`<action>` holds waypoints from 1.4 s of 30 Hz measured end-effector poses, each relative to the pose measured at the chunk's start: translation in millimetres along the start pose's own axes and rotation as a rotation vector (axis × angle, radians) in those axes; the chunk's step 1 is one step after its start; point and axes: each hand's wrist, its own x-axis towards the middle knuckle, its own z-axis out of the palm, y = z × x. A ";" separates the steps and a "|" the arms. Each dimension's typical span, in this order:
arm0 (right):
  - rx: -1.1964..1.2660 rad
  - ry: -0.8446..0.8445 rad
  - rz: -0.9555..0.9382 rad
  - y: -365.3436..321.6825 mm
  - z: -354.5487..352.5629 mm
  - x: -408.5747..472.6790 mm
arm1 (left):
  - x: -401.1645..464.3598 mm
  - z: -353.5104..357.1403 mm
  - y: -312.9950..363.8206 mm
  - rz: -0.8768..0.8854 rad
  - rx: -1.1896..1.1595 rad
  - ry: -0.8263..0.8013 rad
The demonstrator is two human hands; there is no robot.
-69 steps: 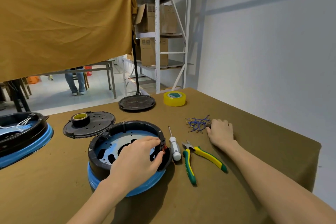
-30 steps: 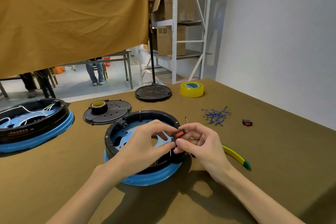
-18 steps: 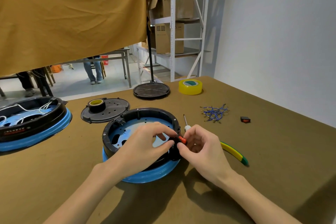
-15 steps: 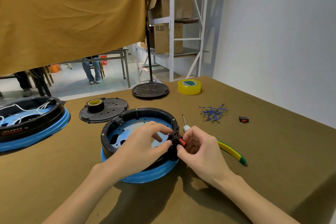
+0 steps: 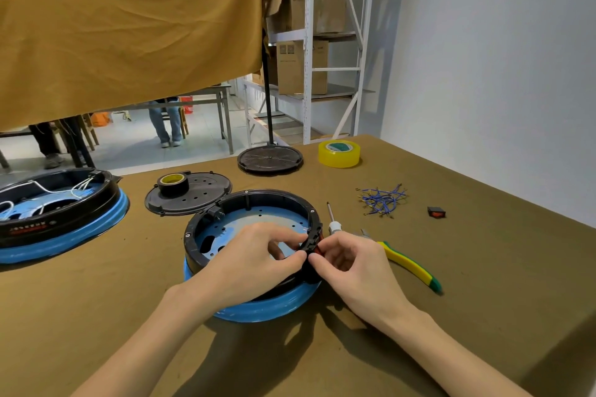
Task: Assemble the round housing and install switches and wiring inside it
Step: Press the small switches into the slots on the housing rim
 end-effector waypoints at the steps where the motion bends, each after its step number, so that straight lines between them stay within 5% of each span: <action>1: 0.000 -0.005 -0.001 0.3 -0.7 -0.2 | 0.0 0.2 0.4 -0.003 -0.004 0.003; 26: -0.053 0.058 -0.128 -7.8 -0.1 0.2 | 4.6 5.7 -3.4 -0.028 0.040 0.015; 42: -0.013 0.097 -0.097 -2.5 9.8 -4.6 | -0.5 15.0 6.7 -0.045 0.139 0.168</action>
